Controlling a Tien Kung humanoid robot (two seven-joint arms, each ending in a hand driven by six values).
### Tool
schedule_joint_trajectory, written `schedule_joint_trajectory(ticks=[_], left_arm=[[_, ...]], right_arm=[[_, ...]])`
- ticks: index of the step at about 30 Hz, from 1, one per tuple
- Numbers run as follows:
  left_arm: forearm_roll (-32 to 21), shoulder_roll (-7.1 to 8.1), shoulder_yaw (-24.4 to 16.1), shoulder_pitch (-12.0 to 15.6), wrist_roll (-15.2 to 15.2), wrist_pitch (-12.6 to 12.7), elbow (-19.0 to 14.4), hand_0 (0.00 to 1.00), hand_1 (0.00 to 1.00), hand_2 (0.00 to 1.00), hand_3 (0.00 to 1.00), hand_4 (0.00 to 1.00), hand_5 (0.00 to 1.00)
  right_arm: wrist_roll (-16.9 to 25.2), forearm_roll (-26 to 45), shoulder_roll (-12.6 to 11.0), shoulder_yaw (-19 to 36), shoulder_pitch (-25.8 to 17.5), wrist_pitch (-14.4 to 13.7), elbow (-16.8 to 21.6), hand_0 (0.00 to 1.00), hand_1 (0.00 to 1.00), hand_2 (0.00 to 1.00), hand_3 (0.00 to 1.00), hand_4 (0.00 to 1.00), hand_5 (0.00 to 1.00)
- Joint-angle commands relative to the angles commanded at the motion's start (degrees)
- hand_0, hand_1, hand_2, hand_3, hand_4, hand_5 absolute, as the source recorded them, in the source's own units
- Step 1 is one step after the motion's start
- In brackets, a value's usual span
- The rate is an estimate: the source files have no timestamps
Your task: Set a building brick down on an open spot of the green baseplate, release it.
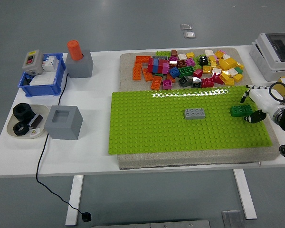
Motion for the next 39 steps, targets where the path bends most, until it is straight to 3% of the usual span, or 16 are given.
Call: schedule_joint_trajectory(ticks=[39], left_arm=[[-0.25,-0.13,-0.09,-0.03,-0.39,-0.05,0.00,0.602,0.636,0.617,0.773,0.930,0.584]], right_arm=[[0.40,0.88,-0.04,0.05,0.64,-0.21,-0.60,0.998,0.998,0.998,0.642,0.850,0.080]])
